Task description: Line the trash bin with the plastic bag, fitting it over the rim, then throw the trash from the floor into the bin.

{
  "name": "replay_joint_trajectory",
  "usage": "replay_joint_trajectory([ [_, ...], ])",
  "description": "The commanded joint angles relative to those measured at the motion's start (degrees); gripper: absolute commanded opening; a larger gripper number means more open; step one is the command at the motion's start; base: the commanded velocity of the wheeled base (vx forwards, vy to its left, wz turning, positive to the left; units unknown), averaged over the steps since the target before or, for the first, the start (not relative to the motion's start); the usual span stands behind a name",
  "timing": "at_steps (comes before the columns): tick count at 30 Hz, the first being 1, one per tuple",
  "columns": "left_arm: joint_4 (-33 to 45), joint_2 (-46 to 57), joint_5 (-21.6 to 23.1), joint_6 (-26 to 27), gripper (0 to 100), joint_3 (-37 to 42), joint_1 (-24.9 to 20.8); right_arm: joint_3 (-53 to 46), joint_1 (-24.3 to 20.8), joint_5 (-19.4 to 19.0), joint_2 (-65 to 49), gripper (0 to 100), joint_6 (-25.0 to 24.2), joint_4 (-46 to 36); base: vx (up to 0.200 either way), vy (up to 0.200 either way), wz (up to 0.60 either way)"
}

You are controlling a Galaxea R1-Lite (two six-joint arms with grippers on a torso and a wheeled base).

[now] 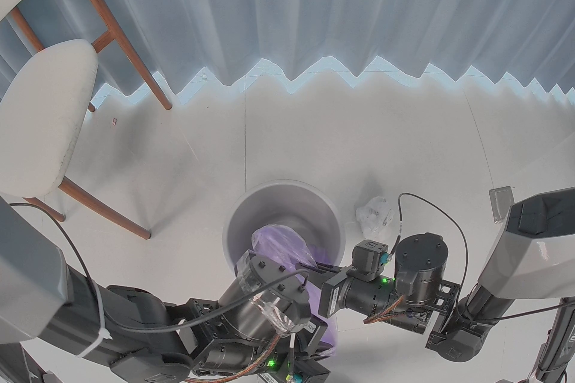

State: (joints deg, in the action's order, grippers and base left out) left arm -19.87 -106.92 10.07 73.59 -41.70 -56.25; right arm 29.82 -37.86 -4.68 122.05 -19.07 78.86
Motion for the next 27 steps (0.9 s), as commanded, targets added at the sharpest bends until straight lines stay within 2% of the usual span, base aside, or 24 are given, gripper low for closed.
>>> replay_joint_trajectory([
  [1, 0.01, 0.31, -0.14, -0.29, 0, 1.63, 0.26, -2.13, 0.07, -0.06, -1.29, 0, -0.36, 2.09, 0.000, 0.000, 0.00],
  [3, 0.01, 1.10, -0.49, -0.73, 0, 2.59, 0.52, -2.75, 0.07, -0.06, -2.17, 0, -0.62, 3.14, 0.000, 0.000, 0.00],
  [7, 0.01, 2.33, -0.49, -7.76, 0, 4.09, 1.49, -6.00, 0.51, -0.06, -7.44, 0, -1.76, 5.87, 0.000, 0.000, 0.00],
  [14, -0.08, 5.41, -0.75, -20.42, 0, 4.35, 0.35, -8.99, 1.92, 0.02, -16.41, 0, -4.66, 6.66, 0.000, 0.000, 0.00],
  [20, 0.53, 9.10, -0.58, -28.51, 0, 4.44, 0.35, -10.57, 5.96, 0.37, -17.11, 0, -6.95, 7.18, 0.000, 0.000, 0.00],
  [24, 1.50, 11.65, -0.40, -33.52, 0, 4.26, 0.26, -11.62, 6.57, 0.46, -17.81, 0, -10.90, 7.18, 0.000, 0.000, 0.00],
  [27, 1.59, 12.88, 0.21, -36.33, 0, 4.35, -0.44, -11.54, 6.75, 0.73, -17.11, 0, -11.26, 7.10, 0.000, 0.000, 0.00],
])
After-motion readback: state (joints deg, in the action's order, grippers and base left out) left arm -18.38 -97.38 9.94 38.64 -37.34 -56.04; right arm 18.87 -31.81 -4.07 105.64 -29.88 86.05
